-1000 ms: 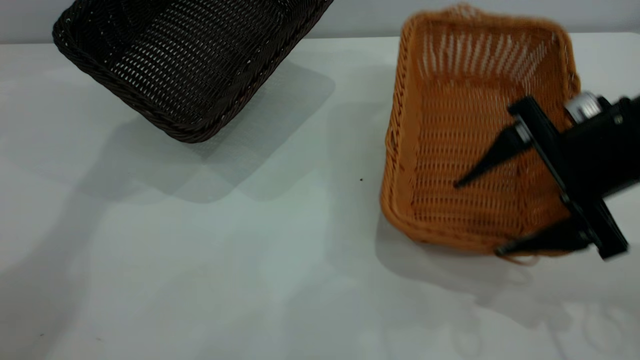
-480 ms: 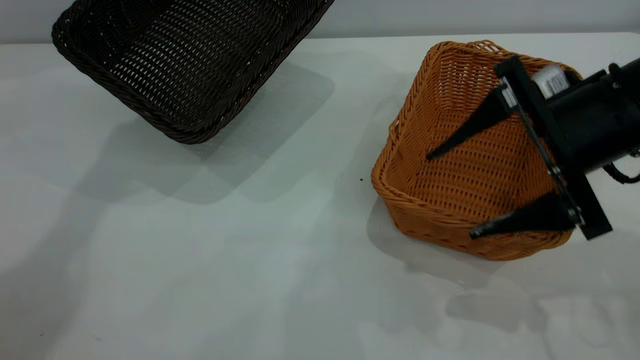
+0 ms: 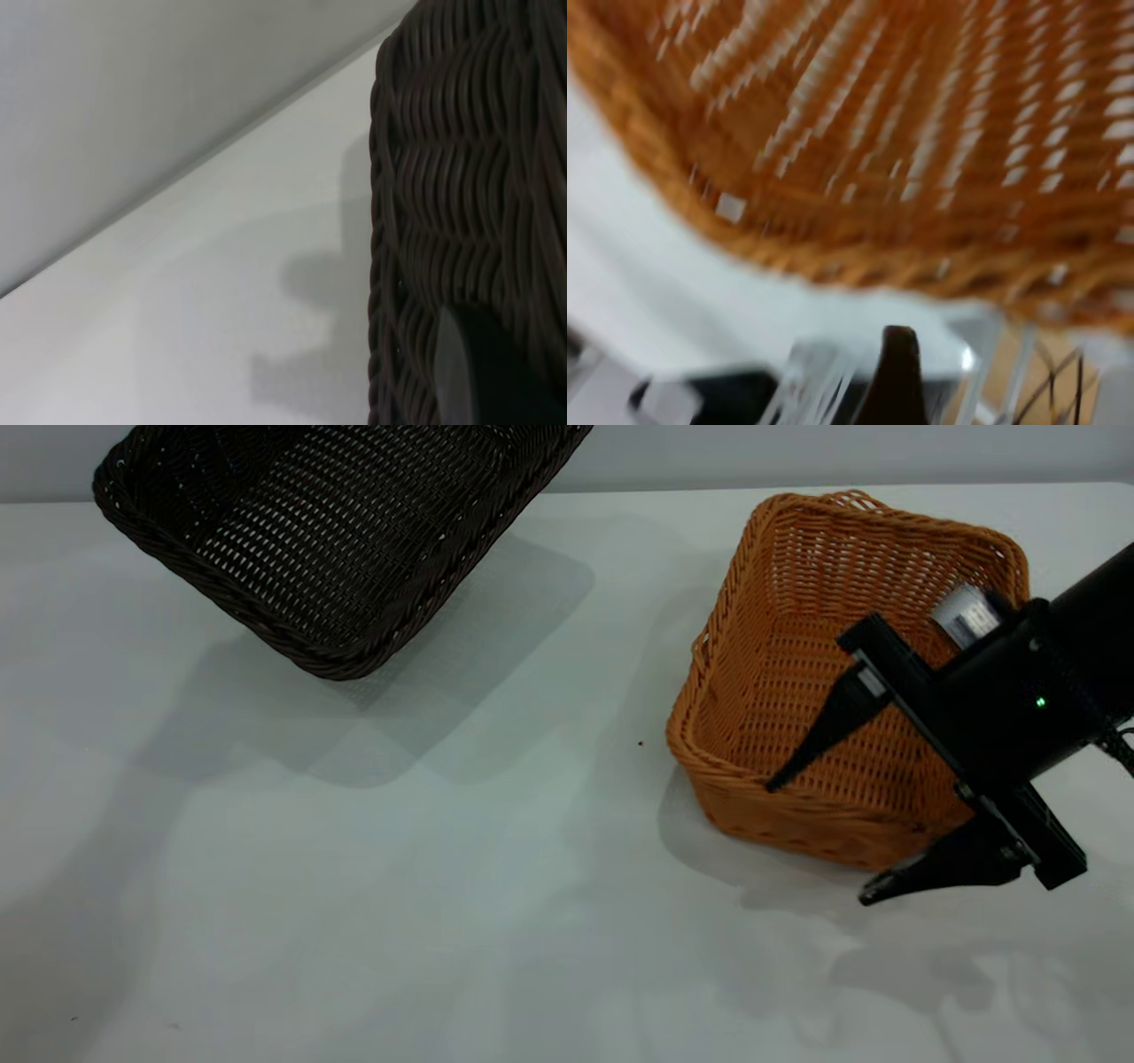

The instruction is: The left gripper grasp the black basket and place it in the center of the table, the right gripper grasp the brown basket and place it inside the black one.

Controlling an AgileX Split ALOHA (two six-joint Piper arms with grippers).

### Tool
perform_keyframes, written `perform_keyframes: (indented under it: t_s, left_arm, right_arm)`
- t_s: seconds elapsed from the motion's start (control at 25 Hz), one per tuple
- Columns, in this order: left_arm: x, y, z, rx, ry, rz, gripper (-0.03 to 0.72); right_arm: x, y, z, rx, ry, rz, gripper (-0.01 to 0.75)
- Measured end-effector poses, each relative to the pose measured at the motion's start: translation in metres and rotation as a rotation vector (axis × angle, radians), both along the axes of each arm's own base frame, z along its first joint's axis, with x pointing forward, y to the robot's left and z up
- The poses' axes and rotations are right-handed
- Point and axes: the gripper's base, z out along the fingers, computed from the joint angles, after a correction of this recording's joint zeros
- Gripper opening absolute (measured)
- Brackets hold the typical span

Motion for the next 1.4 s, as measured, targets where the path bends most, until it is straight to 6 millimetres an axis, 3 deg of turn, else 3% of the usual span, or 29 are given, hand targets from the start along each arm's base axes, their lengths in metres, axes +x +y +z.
perform_keyframes:
  t_s: [0.2,0.32,0.44,0.68,0.84,0.96,1.08,1.4]
  left_arm:
    - [0.000,0.000,0.000,0.000,0.002,0.000,0.076]
    - [0.000,0.000,0.000,0.006,0.002,-0.007,0.076]
    - [0.000,0.000,0.000,0.022,-0.003,-0.028,0.076]
    - [0.000,0.000,0.000,0.029,-0.005,-0.038,0.076]
    - [0.000,0.000,0.000,0.031,-0.005,-0.041,0.076]
    - [0.000,0.000,0.000,0.035,-0.007,-0.045,0.075]
    - [0.000,0.000,0.000,0.029,-0.009,-0.041,0.075]
    - [0.000,0.000,0.000,0.036,-0.002,-0.044,0.075]
  right_arm:
    - [0.007,-0.009,-0.005,-0.093,-0.050,-0.017,0.580]
    - [0.021,-0.019,-0.003,-0.123,-0.097,-0.058,0.529]
    - [0.037,-0.024,0.002,-0.146,-0.143,-0.116,0.424]
    - [0.058,-0.030,0.008,-0.220,-0.229,-0.173,0.123]
    - [0.064,-0.038,0.008,-0.298,-0.260,-0.218,0.048]
    - [0.065,-0.044,0.004,-0.366,-0.268,-0.236,0.046]
    - [0.065,-0.047,0.001,-0.394,-0.264,-0.243,0.090]
    - [0.079,-0.048,0.004,-0.395,-0.303,-0.249,0.415]
